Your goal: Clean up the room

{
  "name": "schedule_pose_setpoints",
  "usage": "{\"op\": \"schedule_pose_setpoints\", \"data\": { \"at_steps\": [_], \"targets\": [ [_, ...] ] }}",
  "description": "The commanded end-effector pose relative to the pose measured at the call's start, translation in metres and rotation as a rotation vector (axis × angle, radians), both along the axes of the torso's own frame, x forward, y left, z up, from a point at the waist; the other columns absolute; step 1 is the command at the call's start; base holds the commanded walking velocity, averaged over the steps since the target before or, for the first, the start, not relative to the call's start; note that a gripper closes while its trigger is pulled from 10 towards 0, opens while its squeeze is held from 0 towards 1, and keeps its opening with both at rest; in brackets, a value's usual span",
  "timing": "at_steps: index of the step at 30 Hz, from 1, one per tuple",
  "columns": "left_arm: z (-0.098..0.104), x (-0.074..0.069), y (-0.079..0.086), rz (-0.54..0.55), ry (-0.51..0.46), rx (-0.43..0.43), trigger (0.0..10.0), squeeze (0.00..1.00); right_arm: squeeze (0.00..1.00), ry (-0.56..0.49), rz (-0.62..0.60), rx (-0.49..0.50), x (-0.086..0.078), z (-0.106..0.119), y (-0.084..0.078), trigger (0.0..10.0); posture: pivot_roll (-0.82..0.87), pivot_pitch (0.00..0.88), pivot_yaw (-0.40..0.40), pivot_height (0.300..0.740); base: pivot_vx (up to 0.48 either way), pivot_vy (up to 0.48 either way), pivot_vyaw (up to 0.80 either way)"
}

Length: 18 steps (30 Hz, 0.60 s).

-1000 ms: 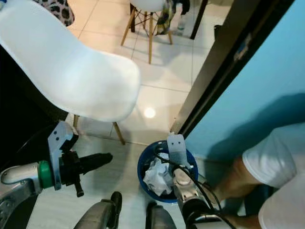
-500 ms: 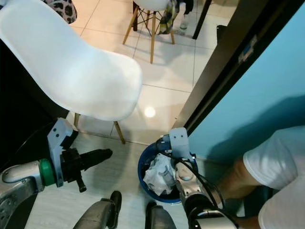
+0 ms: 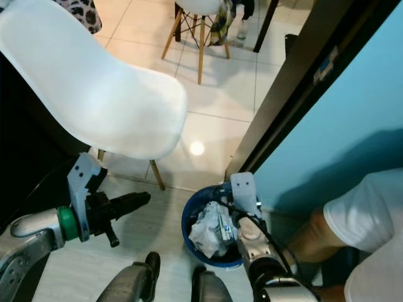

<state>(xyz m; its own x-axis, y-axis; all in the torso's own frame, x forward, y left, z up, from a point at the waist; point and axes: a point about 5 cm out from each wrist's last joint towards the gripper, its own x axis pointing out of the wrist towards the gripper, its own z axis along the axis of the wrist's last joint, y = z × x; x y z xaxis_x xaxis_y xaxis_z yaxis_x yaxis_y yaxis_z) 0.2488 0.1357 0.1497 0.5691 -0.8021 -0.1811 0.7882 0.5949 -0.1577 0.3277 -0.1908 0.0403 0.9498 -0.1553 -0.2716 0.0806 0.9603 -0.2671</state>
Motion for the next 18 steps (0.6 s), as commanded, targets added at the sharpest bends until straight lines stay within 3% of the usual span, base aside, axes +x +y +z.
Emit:
{"op": "schedule_pose_setpoints", "data": {
  "at_steps": [1, 2, 7, 12, 13, 14, 16, 17, 18],
  "targets": [
    [-0.007, -0.003, 0.000, 0.004, 0.026, 0.010, 10.0, 0.00, 0.10, 0.040, -0.010, -0.010, -0.005, -0.008, -0.003, 10.0, 0.11, 0.223, 0.077, 0.740, 0.000, 0.000, 0.00],
    [-0.007, -0.003, 0.001, 0.013, 0.027, 0.011, 10.0, 0.00, 0.00, 0.016, -0.001, -0.009, -0.001, -0.001, -0.002, 10.0, 0.12, 0.224, 0.073, 0.740, 0.000, 0.000, 0.00],
    [-0.008, -0.003, 0.002, 0.028, 0.025, 0.015, 10.0, 0.00, 0.00, -0.007, 0.008, 0.006, 0.002, 0.002, 0.000, 10.0, 0.12, 0.225, 0.069, 0.740, 0.000, 0.000, 0.00],
    [-0.013, 0.004, 0.005, 0.132, -0.015, 0.048, 10.0, 0.00, 0.00, -0.075, 0.041, 0.071, 0.000, 0.003, 0.013, 10.0, 0.10, 0.206, 0.053, 0.740, 0.000, 0.000, 0.00],
    [-0.018, 0.017, 0.011, 0.305, -0.083, 0.089, 10.0, 0.00, 0.00, -0.147, 0.082, 0.132, -0.005, 0.005, 0.027, 10.0, 0.07, 0.162, 0.029, 0.740, 0.000, 0.000, 0.00],
    [-0.018, 0.017, 0.011, 0.305, -0.083, 0.089, 10.0, 0.00, 0.00, -0.147, 0.082, 0.132, -0.005, 0.005, 0.027, 10.0, 0.07, 0.162, 0.029, 0.740, 0.000, 0.000, 0.00],
    [-0.022, 0.031, 0.017, 0.586, -0.207, 0.131, 10.0, 0.00, 0.00, -0.309, 0.163, 0.186, -0.018, 0.021, 0.047, 10.0, 0.04, 0.118, -0.005, 0.740, 0.000, 0.000, 0.00],
    [-0.022, 0.031, 0.017, 0.586, -0.207, 0.131, 10.0, 0.00, 0.00, -0.309, 0.163, 0.186, -0.018, 0.021, 0.047, 10.0, 0.04, 0.118, -0.005, 0.740, 0.000, 0.000, 0.00],
    [-0.024, 0.033, 0.017, 0.651, -0.219, 0.122, 10.0, 0.00, 0.00, -0.359, 0.181, 0.194, -0.022, 0.029, 0.051, 10.0, 0.03, 0.104, -0.019, 0.740, 0.000, 0.000, 0.00]
  ]
}}
